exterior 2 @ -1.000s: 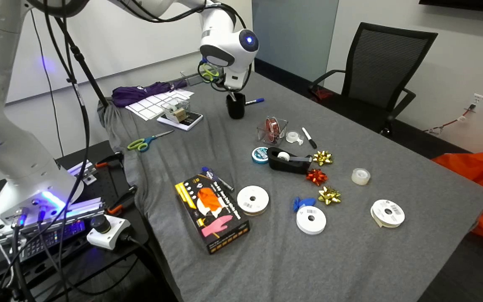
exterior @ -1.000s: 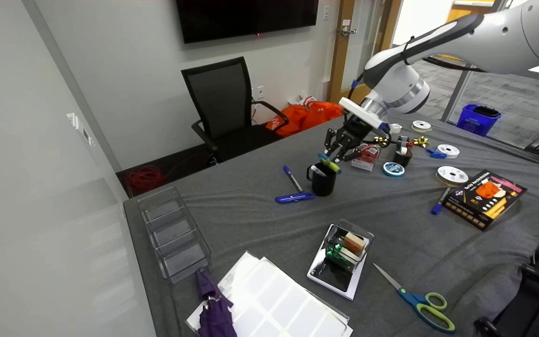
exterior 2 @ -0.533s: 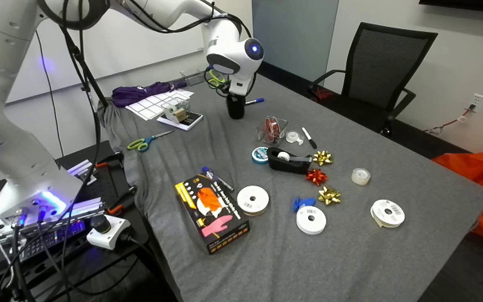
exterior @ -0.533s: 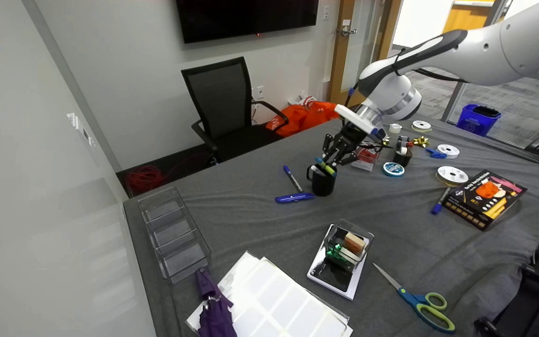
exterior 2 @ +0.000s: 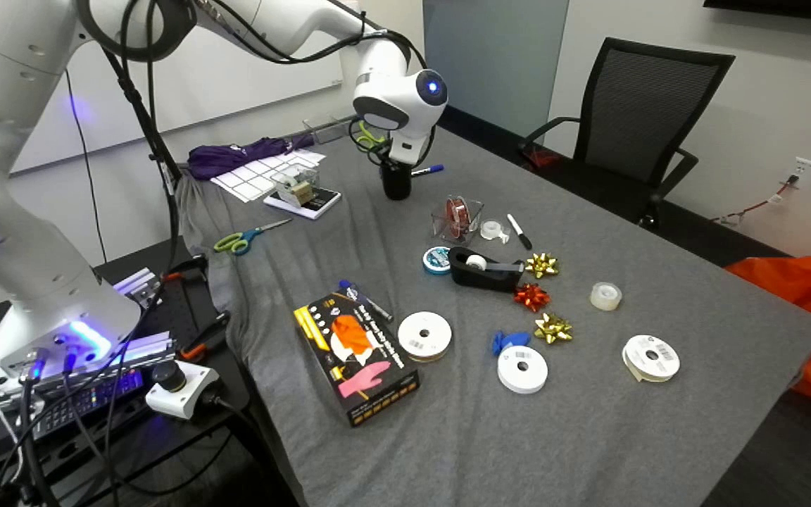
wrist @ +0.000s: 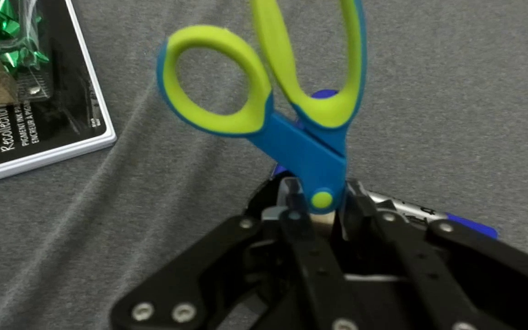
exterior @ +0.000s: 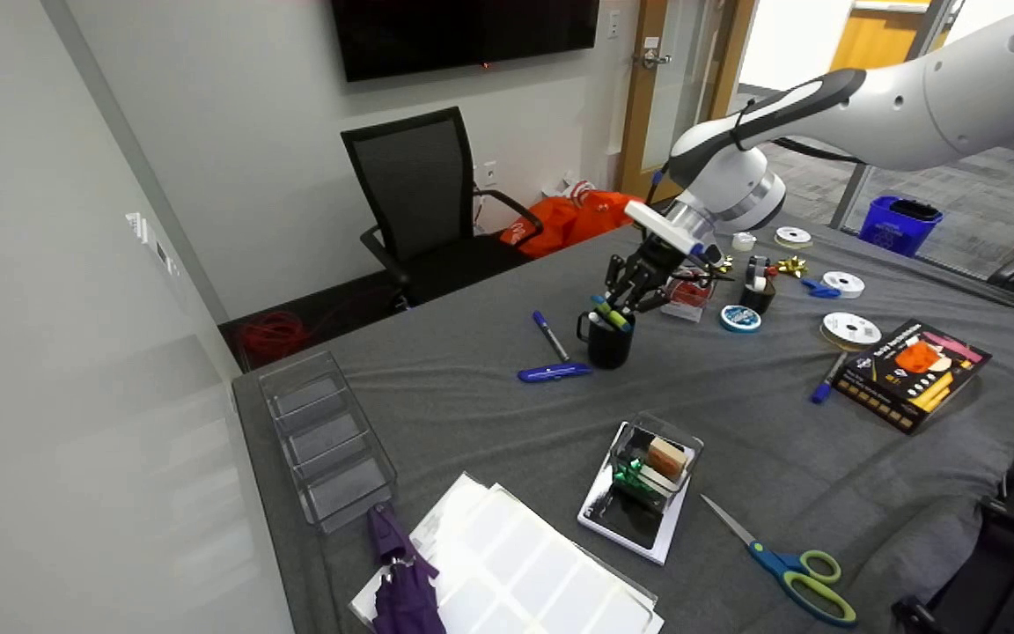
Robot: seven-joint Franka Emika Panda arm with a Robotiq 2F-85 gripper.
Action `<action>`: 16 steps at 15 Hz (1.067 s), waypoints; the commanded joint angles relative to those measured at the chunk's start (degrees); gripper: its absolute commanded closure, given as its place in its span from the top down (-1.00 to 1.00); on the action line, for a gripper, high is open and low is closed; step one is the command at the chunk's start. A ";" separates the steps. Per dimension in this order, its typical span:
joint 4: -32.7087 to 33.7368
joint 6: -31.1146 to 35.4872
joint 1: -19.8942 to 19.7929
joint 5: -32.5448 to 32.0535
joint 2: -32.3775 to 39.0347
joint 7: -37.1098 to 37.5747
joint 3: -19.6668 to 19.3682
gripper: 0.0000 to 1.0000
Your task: Lift the scissors to the right from the table and put it in the black stationary cup
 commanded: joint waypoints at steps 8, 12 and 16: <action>2.14 -0.27 -0.33 -3.36 0.60 2.27 -0.33 0.95; 0.69 -0.89 -0.18 -5.55 -1.22 1.68 -0.53 1.00; -1.19 -1.02 0.56 -11.35 -4.02 1.19 -1.29 1.00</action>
